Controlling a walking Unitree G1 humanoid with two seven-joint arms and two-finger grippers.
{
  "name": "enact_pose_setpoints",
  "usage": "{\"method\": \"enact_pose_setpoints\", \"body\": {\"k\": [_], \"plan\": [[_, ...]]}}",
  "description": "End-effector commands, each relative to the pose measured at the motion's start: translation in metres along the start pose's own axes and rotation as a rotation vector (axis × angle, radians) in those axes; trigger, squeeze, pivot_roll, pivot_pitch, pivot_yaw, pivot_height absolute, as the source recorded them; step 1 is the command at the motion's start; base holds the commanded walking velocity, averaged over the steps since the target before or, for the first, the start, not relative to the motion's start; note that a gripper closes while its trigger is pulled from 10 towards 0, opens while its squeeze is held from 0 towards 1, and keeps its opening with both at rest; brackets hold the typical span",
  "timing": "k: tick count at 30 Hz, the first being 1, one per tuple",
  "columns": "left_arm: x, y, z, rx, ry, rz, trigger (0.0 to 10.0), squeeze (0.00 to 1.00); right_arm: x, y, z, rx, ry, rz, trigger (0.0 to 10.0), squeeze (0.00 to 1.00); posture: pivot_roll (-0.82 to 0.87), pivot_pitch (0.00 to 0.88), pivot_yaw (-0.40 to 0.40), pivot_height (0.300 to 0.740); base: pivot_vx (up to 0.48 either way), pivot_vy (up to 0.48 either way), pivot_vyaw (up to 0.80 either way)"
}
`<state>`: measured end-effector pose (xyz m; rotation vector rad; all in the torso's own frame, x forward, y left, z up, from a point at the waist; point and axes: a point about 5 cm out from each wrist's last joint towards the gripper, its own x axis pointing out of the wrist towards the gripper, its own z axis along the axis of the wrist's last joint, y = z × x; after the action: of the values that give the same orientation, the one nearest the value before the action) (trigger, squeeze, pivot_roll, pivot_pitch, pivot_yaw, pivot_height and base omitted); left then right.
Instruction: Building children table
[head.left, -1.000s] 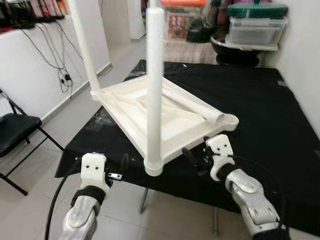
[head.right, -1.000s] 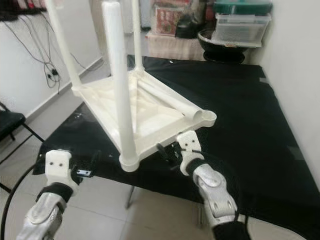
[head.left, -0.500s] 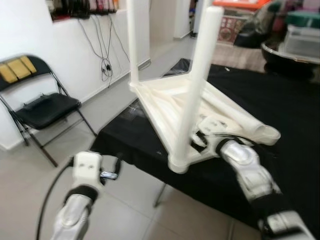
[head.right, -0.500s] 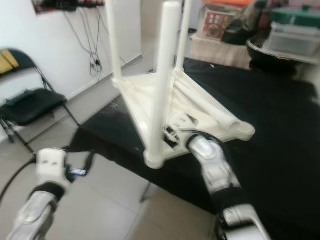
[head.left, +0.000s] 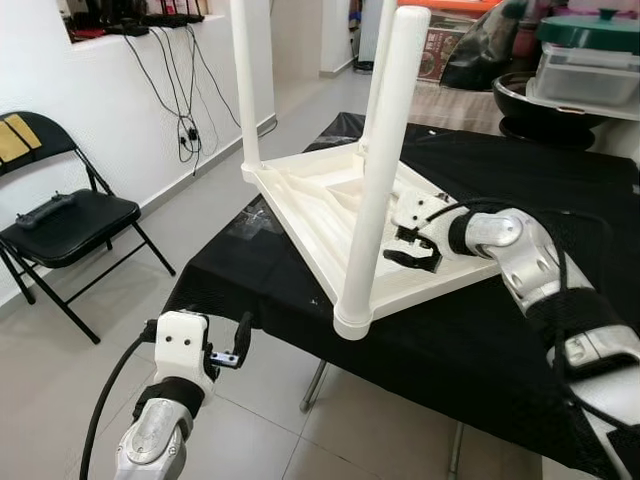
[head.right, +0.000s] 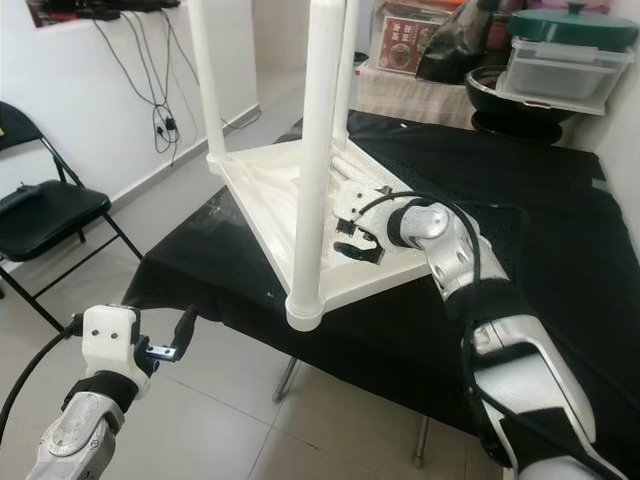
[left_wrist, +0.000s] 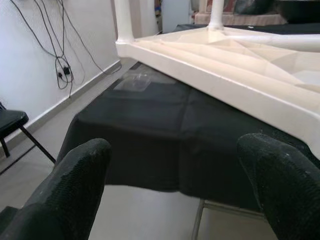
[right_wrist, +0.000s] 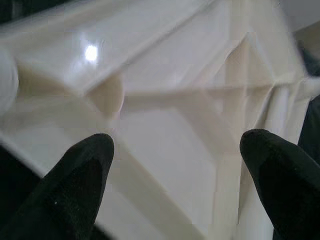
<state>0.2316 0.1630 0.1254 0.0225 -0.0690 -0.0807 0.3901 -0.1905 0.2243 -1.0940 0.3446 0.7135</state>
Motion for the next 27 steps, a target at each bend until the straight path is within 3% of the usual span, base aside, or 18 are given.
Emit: {"method": "enact_pose_setpoints", "body": {"k": [1,4,8,11,14,18,27], "plan": [[-0.003,-0.001,0.0,0.011,0.014,-0.013,10.0,0.0,-0.001,-0.001,-0.011,-0.057,0.101,0.039,10.0,0.0,0.07,0.092,-0.061,0.74,0.0,0.0,0.0],[-0.006,0.002,0.003,0.04,0.01,-0.006,10.0,0.0,0.003,-0.001,-0.016,-0.155,0.221,0.081,10.0,0.0,0.07,0.125,-0.071,0.74,0.0,0.0,0.0],[-0.009,0.006,0.003,0.043,0.016,0.011,10.0,0.0,0.005,0.002,-0.016,-0.221,0.255,0.134,10.0,0.0,0.07,0.142,-0.075,0.74,0.0,0.0,0.0],[-0.015,0.007,0.006,0.051,0.023,0.021,10.0,0.0,0.0,0.002,-0.018,-0.299,0.282,0.24,10.0,0.0,0.08,0.171,-0.082,0.74,0.0,0.0,0.0],[-0.021,0.006,0.007,0.053,0.029,0.022,10.0,0.0,-0.007,-0.003,-0.017,-0.305,0.273,0.311,10.0,0.0,0.09,0.181,-0.087,0.74,0.0,0.0,0.0],[-0.024,0.006,0.007,0.052,0.038,0.023,10.0,0.0,-0.008,-0.015,-0.009,-0.341,0.296,0.254,10.0,0.0,0.08,0.194,-0.091,0.74,0.0,0.0,0.0],[-0.024,0.005,0.01,0.059,0.038,0.025,10.0,0.0,0.009,-0.002,0.003,-0.411,0.299,0.305,10.0,0.0,0.09,0.198,-0.1,0.74,0.0,0.0,0.0]]}}
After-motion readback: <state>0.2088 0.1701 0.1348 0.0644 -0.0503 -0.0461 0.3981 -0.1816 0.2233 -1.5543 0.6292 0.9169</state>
